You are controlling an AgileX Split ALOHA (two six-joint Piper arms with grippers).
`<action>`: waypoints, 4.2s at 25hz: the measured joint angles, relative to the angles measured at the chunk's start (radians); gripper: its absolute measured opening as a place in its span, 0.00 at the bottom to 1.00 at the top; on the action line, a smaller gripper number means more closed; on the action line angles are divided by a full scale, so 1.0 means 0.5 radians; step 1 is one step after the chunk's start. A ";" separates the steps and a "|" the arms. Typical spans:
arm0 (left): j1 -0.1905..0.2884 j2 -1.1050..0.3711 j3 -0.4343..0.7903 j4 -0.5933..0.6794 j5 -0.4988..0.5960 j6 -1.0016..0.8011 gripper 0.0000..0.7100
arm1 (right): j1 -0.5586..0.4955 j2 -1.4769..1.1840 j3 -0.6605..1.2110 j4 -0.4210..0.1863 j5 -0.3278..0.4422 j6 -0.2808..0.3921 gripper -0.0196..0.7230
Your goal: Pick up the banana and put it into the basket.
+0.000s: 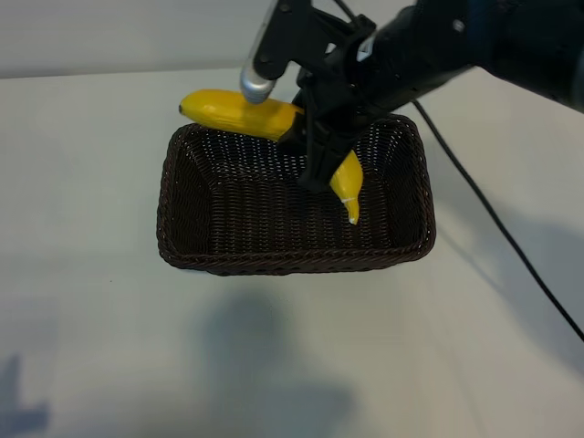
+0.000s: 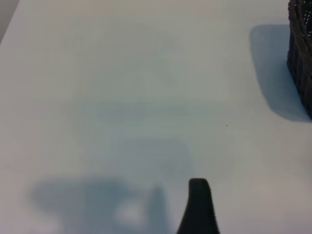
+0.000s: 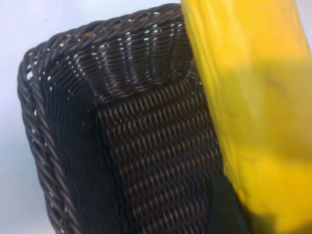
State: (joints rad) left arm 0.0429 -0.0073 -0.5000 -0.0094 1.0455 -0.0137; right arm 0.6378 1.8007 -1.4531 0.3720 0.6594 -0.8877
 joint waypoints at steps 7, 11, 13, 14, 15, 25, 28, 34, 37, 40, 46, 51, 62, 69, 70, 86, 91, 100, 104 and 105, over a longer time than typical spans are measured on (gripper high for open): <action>0.000 0.000 0.000 0.000 0.000 0.000 0.82 | 0.000 0.246 -0.208 -0.236 0.167 -0.015 0.60; 0.000 0.000 0.000 0.000 0.000 0.000 0.82 | 0.000 0.304 -0.217 -0.329 0.176 -0.015 0.60; 0.000 0.000 0.000 0.000 0.000 0.000 0.82 | 0.000 0.325 -0.217 -0.357 0.176 -0.015 0.60; 0.000 0.000 0.000 0.000 0.000 0.000 0.82 | 0.000 0.338 -0.217 -0.364 0.176 -0.017 0.60; 0.000 0.000 0.000 0.000 0.000 0.000 0.82 | 0.000 0.347 -0.217 -0.366 0.176 -0.017 0.60; 0.000 0.000 0.000 0.000 0.000 0.000 0.82 | 0.000 0.437 -0.217 -0.366 0.176 -0.019 0.60; 0.000 0.000 0.000 0.000 0.000 0.000 0.82 | 0.000 0.483 -0.217 -0.366 0.180 -0.015 0.60; 0.000 0.000 0.000 0.000 0.000 0.000 0.82 | 0.000 0.567 -0.217 -0.366 0.182 -0.015 0.60; 0.000 0.000 0.000 0.000 0.000 0.000 0.82 | 0.000 0.589 -0.217 -0.366 0.169 -0.015 0.60; 0.000 0.000 0.000 0.000 0.000 0.000 0.82 | 0.000 0.602 -0.217 -0.371 0.162 -0.015 0.60; 0.000 0.000 0.000 0.000 0.000 0.000 0.82 | 0.000 0.602 -0.217 -0.371 0.158 -0.015 0.63; 0.000 0.000 0.000 0.000 0.000 0.000 0.82 | 0.000 0.602 -0.217 -0.384 0.158 0.001 0.74; 0.000 0.000 0.000 0.000 0.000 0.000 0.82 | 0.000 0.426 -0.217 -0.461 0.197 0.074 0.76; 0.000 0.000 0.000 0.000 0.000 0.000 0.82 | 0.000 0.261 -0.218 -0.680 0.206 0.308 0.75; 0.000 0.000 0.000 0.000 0.000 0.000 0.82 | 0.000 0.255 -0.218 -0.707 0.206 0.345 0.75; 0.000 0.000 0.000 0.000 0.000 0.000 0.82 | -0.527 0.197 -0.218 -1.038 0.353 1.030 0.75; 0.000 0.000 0.000 0.000 0.000 0.000 0.82 | -0.853 0.195 -0.218 -1.029 0.370 1.360 0.75; 0.000 0.000 0.000 0.000 0.000 0.000 0.82 | -1.229 0.195 -0.218 -1.023 0.594 1.719 0.74; 0.000 0.000 0.000 0.000 0.000 0.000 0.82 | -1.262 0.195 -0.218 -1.018 0.692 1.721 0.74; 0.000 0.000 0.000 0.000 0.000 0.000 0.82 | -1.265 0.189 -0.218 -1.012 0.717 1.721 0.74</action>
State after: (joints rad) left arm 0.0429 -0.0073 -0.5000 -0.0094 1.0455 -0.0137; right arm 0.0055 1.8953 -1.5623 -0.1339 1.0179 -0.0274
